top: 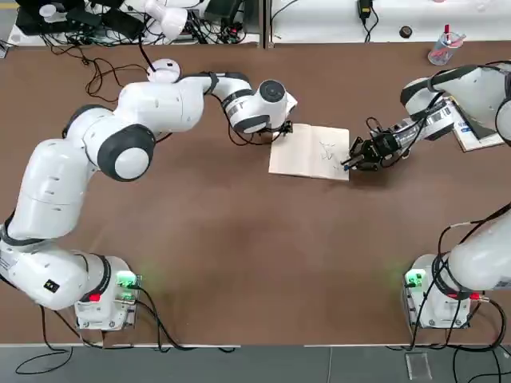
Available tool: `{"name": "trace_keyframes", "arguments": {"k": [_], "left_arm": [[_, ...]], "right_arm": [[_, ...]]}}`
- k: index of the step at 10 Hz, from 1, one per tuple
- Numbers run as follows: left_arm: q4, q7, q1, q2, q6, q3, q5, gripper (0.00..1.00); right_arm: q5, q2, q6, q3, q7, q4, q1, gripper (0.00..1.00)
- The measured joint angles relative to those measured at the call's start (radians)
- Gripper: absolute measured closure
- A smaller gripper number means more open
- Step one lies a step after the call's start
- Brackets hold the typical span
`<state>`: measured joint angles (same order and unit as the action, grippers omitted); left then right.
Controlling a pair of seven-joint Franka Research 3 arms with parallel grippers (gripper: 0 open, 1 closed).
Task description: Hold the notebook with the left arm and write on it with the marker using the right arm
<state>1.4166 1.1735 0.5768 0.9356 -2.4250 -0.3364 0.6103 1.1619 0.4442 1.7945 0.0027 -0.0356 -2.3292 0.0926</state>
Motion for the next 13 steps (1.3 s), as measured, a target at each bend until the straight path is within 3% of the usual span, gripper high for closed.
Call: {"name": "trace_keyframes", "arguments": {"k": [13], "left_arm": [[0.0, 0.0, 0.0, 0.0, 0.0, 0.0, 0.0, 0.0]], "right_arm": [[0.034, 0.0, 0.012, 0.003, -0.001, -0.009, 0.043, 0.82]]}}
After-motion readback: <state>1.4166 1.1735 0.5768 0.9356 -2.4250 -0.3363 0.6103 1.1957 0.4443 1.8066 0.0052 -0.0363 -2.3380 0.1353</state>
